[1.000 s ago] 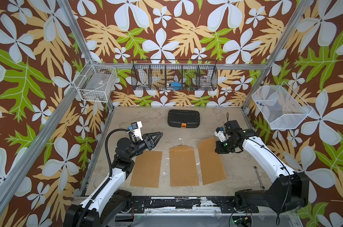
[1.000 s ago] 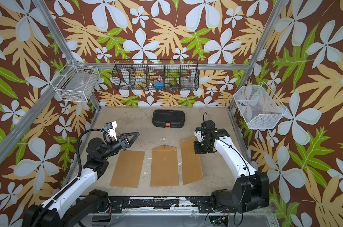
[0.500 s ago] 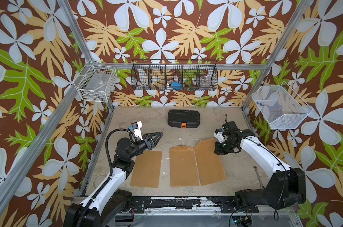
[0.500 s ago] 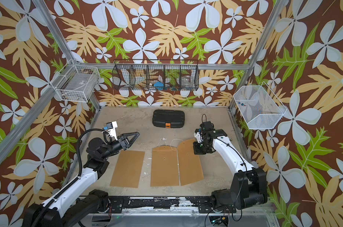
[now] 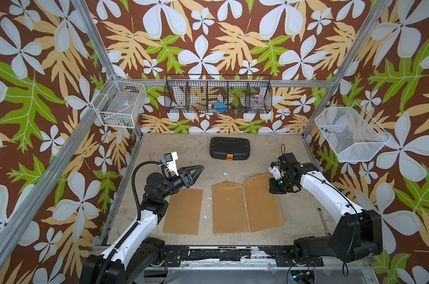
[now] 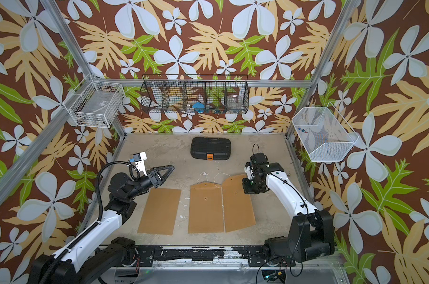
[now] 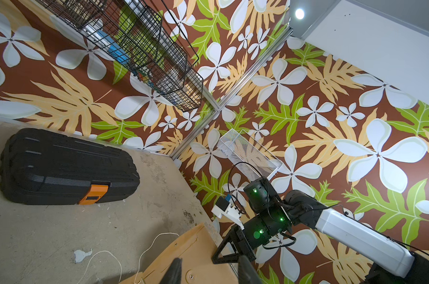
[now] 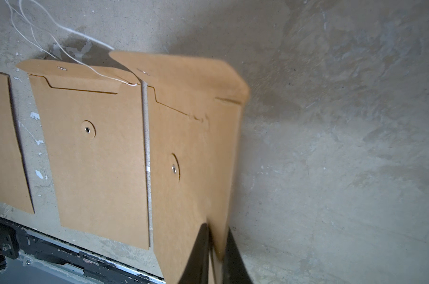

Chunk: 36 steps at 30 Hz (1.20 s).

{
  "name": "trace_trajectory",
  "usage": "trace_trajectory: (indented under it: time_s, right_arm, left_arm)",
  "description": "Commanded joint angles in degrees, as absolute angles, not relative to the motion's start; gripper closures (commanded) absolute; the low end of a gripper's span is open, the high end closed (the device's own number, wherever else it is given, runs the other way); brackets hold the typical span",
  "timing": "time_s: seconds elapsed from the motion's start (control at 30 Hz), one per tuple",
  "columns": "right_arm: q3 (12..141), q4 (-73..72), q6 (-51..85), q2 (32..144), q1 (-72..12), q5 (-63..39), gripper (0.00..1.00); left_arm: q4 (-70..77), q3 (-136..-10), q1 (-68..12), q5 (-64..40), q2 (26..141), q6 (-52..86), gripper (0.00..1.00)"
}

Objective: Open the file bag
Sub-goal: Place the file bag at the center of the board.

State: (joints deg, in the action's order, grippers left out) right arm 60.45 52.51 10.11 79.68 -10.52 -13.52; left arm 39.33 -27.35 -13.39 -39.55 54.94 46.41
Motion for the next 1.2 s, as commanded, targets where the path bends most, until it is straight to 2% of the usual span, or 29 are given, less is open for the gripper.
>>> trace_trajectory:
  time_s: [0.0, 0.37, 1.17]
  right_arm:
    - [60.3, 52.8, 9.9, 79.3, -10.5, -11.8, 0.85]
    - [61.2, 53.8, 10.4, 79.4, -10.5, -9.6, 0.76]
    - [61.3, 54.7, 11.6, 78.1, -10.0, -7.0, 0.73]
  left_arm:
    - [41.2, -27.2, -13.4, -40.3, 54.8, 46.3, 0.59]
    - [41.6, -27.2, -13.3, -40.7, 54.5, 46.5, 0.59]
    - [41.9, -27.0, -13.4, -40.8, 54.5, 46.7, 0.58]
